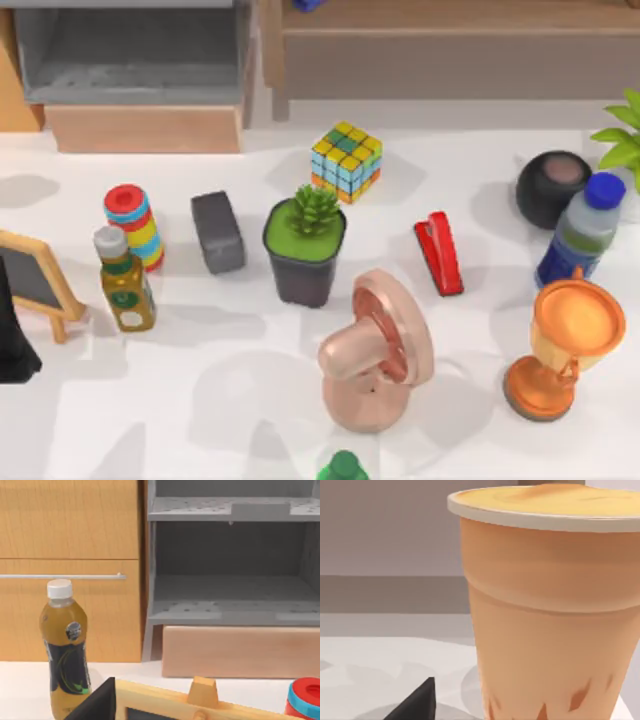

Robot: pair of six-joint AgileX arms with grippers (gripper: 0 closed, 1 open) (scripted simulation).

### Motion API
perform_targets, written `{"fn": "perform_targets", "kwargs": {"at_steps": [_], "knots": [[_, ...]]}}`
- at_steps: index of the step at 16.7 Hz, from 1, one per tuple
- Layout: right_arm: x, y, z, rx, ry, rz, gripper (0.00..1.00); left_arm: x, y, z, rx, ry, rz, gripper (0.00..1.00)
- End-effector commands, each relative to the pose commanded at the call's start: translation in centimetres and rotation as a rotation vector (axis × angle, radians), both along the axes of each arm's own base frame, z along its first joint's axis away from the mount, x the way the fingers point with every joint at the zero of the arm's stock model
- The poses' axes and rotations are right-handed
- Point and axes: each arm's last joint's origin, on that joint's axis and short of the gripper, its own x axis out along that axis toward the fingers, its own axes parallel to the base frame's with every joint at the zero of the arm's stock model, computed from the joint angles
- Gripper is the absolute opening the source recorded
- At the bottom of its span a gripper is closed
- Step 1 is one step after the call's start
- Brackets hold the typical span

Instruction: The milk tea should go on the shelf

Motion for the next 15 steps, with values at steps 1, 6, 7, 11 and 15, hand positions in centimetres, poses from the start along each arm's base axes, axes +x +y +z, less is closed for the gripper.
{"fn": "perform_targets", "kwargs": {"at_steps": [1, 6, 7, 11, 15], "knots": [[0.4, -0.1, 0.0, -0.001, -0.001, -0.002, 1.00, 0.0, 0.0, 0.0, 0.000, 0.000, 0.000, 1.00], [5.2, -0.4, 0.0, -0.003, -0.002, -0.002, 1.00, 0.0, 0.0, 0.0, 0.000, 0.000, 0.000, 1.00], [6.3, -0.4, 0.0, -0.003, -0.003, -0.002, 1.00, 0.0, 0.0, 0.0, 0.000, 0.000, 0.000, 1.00], [7.8, -0.3, 0.0, -0.002, -0.002, -0.002, 1.00, 0.0, 0.0, 0.0, 0.000, 0.000, 0.000, 1.00], [7.8, -0.3, 0.0, -0.002, -0.002, -0.002, 0.85, 0.0, 0.0, 0.0, 0.000, 0.000, 0.000, 1.00]]}}
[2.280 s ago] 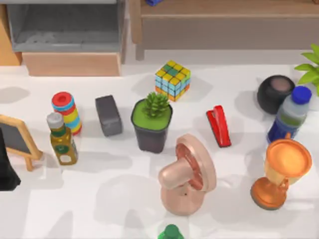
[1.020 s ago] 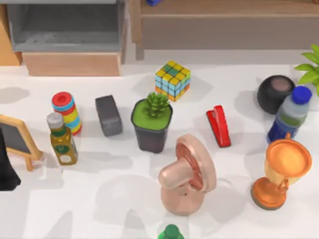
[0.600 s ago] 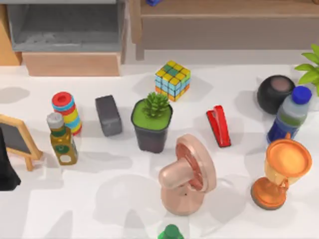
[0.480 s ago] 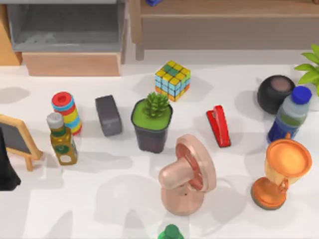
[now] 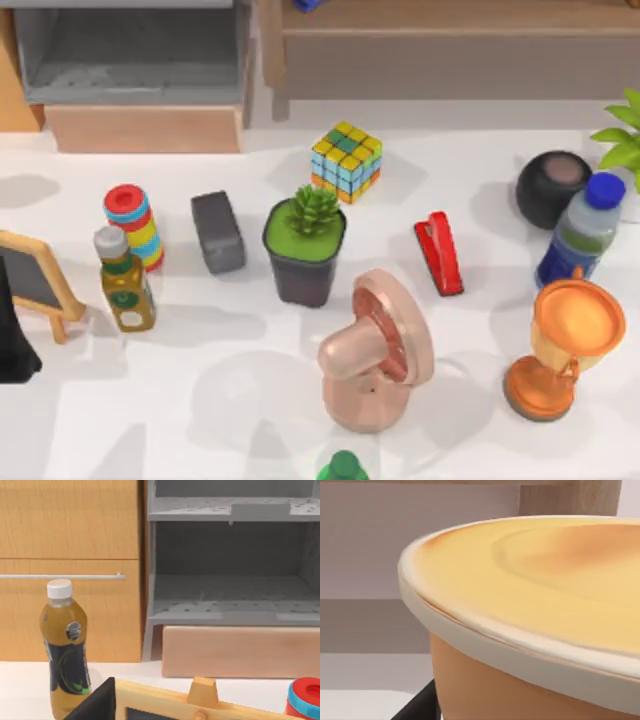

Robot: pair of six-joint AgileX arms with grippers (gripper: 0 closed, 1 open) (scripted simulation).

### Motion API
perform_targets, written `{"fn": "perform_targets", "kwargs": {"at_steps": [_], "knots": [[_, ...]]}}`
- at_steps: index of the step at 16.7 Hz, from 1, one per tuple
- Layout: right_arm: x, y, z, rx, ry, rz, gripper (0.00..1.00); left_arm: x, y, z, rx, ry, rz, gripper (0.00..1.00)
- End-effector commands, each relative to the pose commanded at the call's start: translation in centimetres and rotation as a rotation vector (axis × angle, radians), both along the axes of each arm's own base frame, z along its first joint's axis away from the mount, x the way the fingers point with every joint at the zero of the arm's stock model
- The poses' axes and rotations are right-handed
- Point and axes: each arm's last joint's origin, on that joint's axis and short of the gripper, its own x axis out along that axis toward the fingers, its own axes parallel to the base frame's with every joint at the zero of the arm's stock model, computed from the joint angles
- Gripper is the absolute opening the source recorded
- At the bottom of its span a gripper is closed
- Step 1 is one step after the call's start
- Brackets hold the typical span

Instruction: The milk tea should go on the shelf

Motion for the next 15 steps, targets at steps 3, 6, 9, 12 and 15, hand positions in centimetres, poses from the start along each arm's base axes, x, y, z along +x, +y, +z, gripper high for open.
{"fn": "perform_targets", "kwargs": {"at_steps": [3, 6, 9, 12, 15], "knots": [[0.00, 0.00, 0.00, 0.000, 0.000, 0.000, 0.62, 0.00, 0.00, 0.00, 0.000, 0.000, 0.000, 1.00], [0.00, 0.00, 0.00, 0.000, 0.000, 0.000, 0.40, 0.00, 0.00, 0.00, 0.000, 0.000, 0.000, 1.00], [0.00, 0.00, 0.00, 0.000, 0.000, 0.000, 0.17, 0.00, 0.00, 0.00, 0.000, 0.000, 0.000, 1.00], [0.00, 0.00, 0.00, 0.000, 0.000, 0.000, 0.00, 0.00, 0.00, 0.00, 0.000, 0.000, 0.000, 1.00], [0.00, 0.00, 0.00, 0.000, 0.000, 0.000, 0.00, 0.00, 0.00, 0.00, 0.000, 0.000, 0.000, 1.00]]}}
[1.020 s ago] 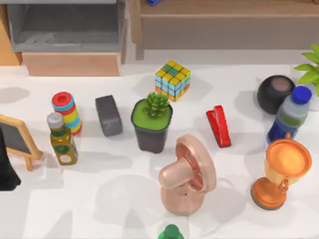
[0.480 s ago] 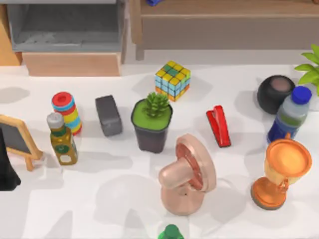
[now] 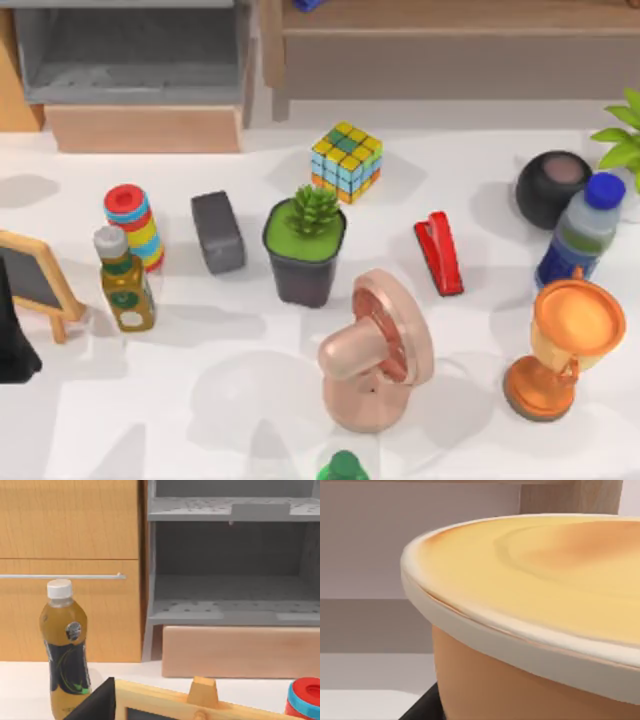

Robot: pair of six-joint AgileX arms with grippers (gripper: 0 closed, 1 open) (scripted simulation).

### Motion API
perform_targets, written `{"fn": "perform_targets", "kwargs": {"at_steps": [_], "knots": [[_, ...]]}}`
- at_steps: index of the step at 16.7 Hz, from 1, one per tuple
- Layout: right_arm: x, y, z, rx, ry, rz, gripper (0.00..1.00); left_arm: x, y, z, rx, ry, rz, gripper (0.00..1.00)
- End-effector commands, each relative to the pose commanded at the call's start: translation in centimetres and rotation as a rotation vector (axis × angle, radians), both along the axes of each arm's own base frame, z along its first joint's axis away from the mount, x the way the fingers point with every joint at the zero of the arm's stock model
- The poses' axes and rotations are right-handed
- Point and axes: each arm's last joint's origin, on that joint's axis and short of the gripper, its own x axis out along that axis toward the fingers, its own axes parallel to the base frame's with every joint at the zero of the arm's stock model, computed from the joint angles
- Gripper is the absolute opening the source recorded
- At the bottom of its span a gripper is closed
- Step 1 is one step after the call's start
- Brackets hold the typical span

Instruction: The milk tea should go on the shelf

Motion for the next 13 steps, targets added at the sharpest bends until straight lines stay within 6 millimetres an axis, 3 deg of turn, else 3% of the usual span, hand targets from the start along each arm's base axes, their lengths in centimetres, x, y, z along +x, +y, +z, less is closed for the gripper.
{"fn": "perform_targets", "kwargs": {"at_steps": [13], "knots": [[-0.1, -0.1, 1.1, 0.000, -0.001, -0.002, 0.00, 0.0, 0.0, 0.0, 0.000, 0.000, 0.000, 1.00]]}}
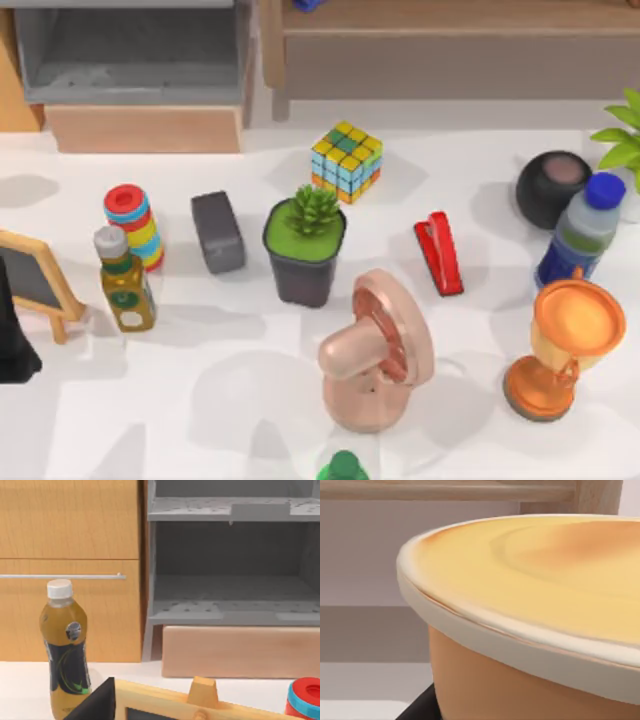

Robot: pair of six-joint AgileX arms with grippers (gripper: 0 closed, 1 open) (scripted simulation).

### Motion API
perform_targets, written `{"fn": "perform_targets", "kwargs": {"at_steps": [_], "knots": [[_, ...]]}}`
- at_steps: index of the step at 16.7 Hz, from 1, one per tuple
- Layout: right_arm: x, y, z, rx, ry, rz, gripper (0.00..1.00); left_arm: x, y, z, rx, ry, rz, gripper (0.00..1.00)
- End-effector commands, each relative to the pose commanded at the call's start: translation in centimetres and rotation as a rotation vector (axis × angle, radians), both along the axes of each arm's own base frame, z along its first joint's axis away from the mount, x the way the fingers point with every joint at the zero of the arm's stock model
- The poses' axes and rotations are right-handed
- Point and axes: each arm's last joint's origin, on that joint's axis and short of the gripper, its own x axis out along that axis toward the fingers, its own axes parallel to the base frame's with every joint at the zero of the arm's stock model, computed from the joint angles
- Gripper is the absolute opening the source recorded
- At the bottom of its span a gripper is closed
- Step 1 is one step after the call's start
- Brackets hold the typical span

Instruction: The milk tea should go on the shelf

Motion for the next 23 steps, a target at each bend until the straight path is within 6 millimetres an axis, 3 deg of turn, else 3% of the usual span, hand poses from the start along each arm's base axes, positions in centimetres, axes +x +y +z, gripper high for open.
{"fn": "perform_targets", "kwargs": {"at_steps": [2, 4, 7, 9, 14, 23], "knots": [[0.0, 0.0, -0.1, 0.001, 0.000, 0.000, 0.00, 0.0, 0.0, 0.0, 0.000, 0.000, 0.000, 1.00], [0.8, 0.1, 1.3, -0.035, -0.040, 0.001, 0.00, 0.0, 0.0, 0.0, 0.000, 0.000, 0.000, 1.00], [2.9, 1.8, 5.3, -0.101, -0.125, 0.006, 0.00, 0.0, 0.0, 0.0, 0.000, 0.000, 0.000, 1.00], [4.5, 4.1, 8.4, -0.129, -0.181, 0.013, 0.00, 0.0, 0.0, 0.0, 0.000, 0.000, 0.000, 1.00], [8.1, 13.1, 14.3, -0.103, -0.238, 0.044, 0.00, 0.0, 0.0, 0.0, 0.000, 0.000, 0.000, 1.00], [11.8, 32.8, 17.3, -0.004, -0.059, 0.064, 0.00, 0.0, 0.0, 0.0, 0.000, 0.000, 0.000, 1.00]]}}
